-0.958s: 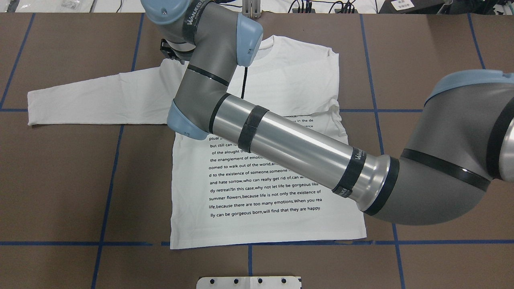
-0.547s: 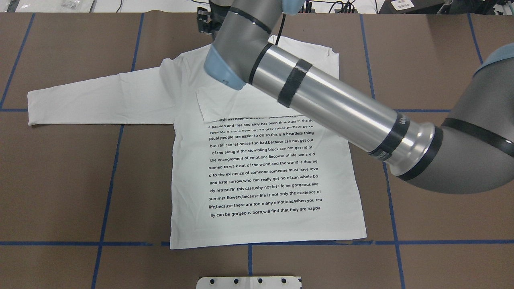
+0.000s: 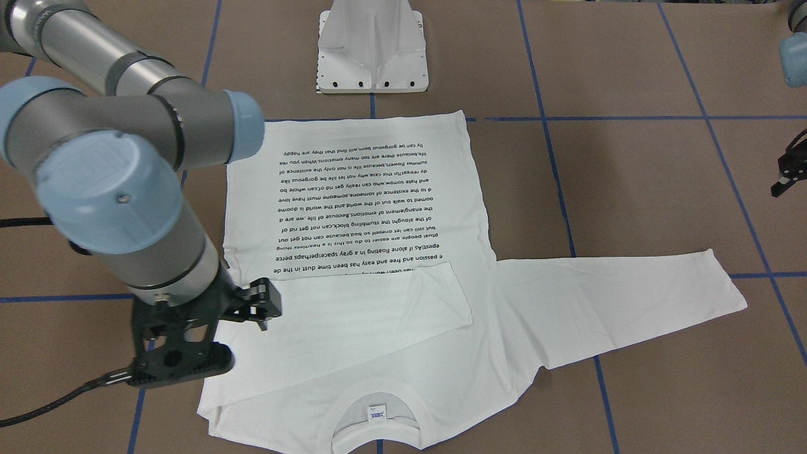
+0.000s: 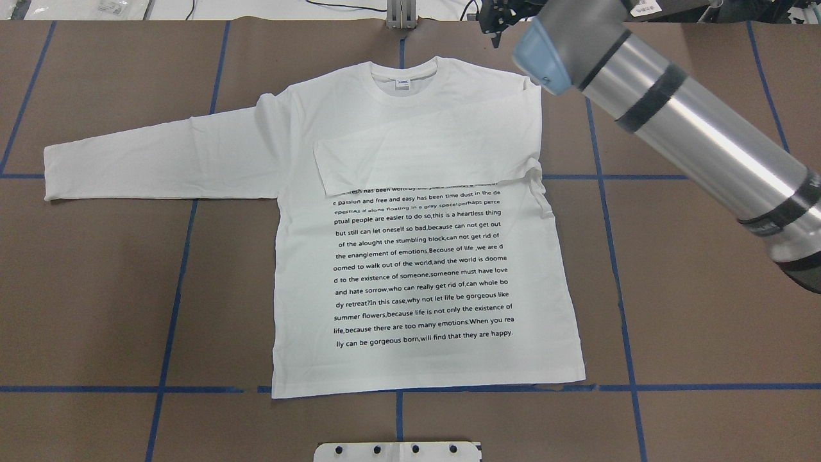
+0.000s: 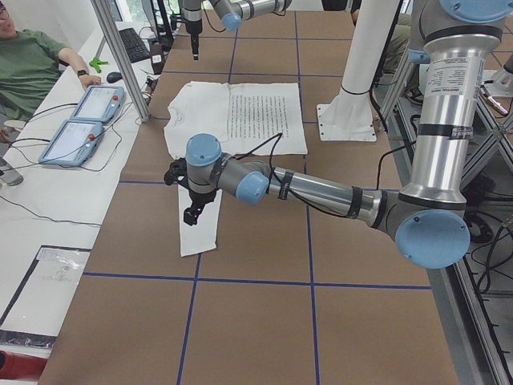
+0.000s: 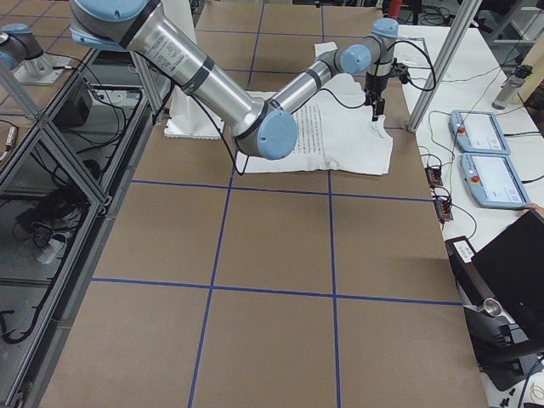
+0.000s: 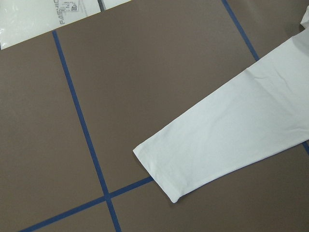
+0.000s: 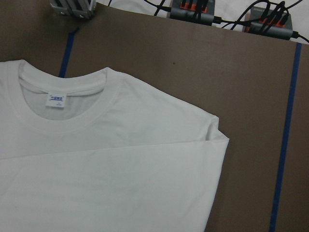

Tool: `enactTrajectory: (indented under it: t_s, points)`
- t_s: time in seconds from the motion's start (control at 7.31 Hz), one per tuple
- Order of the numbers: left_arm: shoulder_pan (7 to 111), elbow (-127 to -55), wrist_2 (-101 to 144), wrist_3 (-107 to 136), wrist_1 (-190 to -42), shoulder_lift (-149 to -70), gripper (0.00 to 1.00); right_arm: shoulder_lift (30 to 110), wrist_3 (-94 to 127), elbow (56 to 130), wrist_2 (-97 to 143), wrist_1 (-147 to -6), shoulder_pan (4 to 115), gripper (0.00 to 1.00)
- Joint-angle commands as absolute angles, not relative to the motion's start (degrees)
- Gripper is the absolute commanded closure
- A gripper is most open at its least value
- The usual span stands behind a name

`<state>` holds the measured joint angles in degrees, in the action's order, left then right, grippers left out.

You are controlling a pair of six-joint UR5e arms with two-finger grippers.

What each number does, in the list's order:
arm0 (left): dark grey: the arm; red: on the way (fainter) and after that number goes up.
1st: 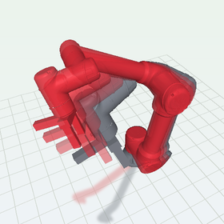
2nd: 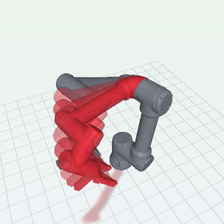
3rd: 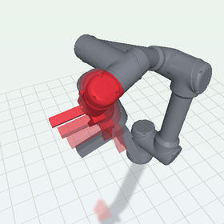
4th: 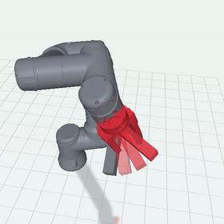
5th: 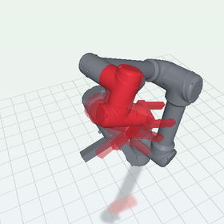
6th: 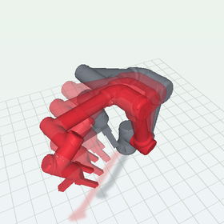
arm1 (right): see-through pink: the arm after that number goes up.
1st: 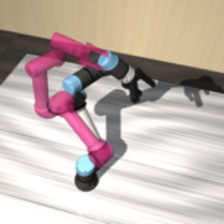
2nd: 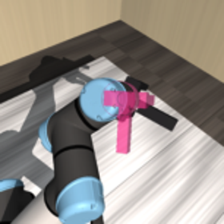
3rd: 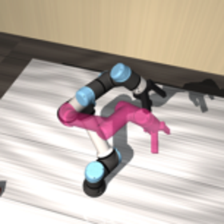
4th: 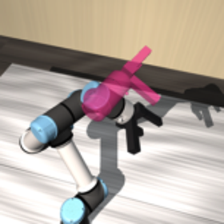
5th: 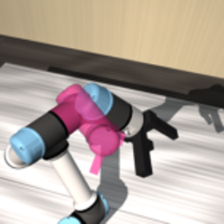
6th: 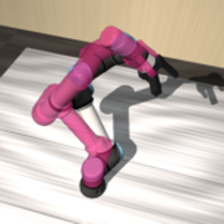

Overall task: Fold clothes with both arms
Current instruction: 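Release the sleeve and raise the right gripper away from the shirt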

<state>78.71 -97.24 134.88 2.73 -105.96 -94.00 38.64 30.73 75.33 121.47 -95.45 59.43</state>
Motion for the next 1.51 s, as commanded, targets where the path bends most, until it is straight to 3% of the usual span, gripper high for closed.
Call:
enactTrajectory:
  t_s: [0.0, 0.14, 0.41, 0.68, 1.23, 1.37]
  points:
    - [75.3, -93.5, 134.6, 14.5, -115.7, -91.5, 0.0, 52.6, 15.0, 83.6, 127.1, -95.5, 68.2, 0.0]
    - [74.4, -88.7, 134.6, 19.5, -125.1, -91.1, 0.0, 58.1, 10.8, 86.4, 129.4, -95.3, 70.7, 0.0]
    - [68.1, -80.9, 127.1, 29.9, -137.7, -91.3, 0.1, 65.7, 10.4, 91.2, 129.5, -94.9, 71.6, 0.0]
    - [66.4, -76.5, 125.7, 30.5, -138.8, -92.9, 0.2, 71.7, 9.2, 95.1, 129.6, -94.7, 73.9, 0.0]
    - [64.2, -71.9, 125.7, 31.7, -138.8, -96.8, 0.21, 75.3, 9.1, 98.2, 129.5, -94.7, 74.9, 0.0]
    - [64.2, -71.9, 125.7, 31.8, -138.8, -96.8, 0.31, 75.3, 9.1, 98.3, 129.5, -94.7, 74.9, 0.0]
